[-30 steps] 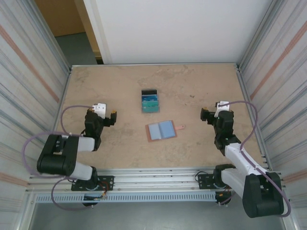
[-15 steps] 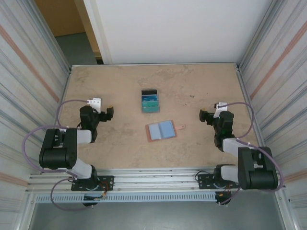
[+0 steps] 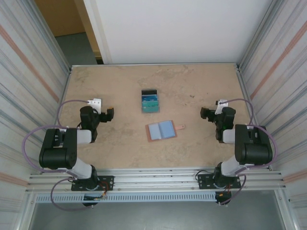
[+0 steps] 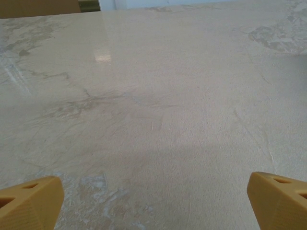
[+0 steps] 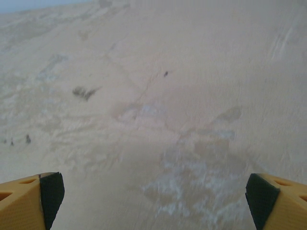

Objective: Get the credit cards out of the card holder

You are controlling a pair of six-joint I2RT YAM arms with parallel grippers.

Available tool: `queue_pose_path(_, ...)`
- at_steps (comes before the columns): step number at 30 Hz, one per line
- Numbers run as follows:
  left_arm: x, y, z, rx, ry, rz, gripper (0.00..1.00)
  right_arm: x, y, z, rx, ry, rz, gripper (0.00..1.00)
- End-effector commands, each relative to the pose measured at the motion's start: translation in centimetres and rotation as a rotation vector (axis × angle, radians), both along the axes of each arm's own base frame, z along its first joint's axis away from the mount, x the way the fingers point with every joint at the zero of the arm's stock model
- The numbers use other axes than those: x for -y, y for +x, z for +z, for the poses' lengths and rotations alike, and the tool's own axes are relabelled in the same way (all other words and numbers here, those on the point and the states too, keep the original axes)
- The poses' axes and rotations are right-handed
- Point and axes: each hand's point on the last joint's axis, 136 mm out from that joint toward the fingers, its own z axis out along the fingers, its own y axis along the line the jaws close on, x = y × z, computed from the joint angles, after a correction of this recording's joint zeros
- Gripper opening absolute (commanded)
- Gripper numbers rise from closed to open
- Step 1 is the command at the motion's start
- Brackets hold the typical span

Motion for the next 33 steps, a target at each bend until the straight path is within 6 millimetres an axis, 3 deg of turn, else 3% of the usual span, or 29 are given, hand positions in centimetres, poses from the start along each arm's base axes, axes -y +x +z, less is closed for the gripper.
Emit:
queue_pose_path(1,0.39,0.22,0.64,0.019,-0.010,-0.012,0.99,-0.33,0.56,0.58,0.006,0.019,0.011,0.98)
queue_pose_path(33,0.41,0.25,0.64,0.019,-0.007,-0.011,0.99,-0.26,0.69,0.47,-0.001,-0.001,-0.010,0.98)
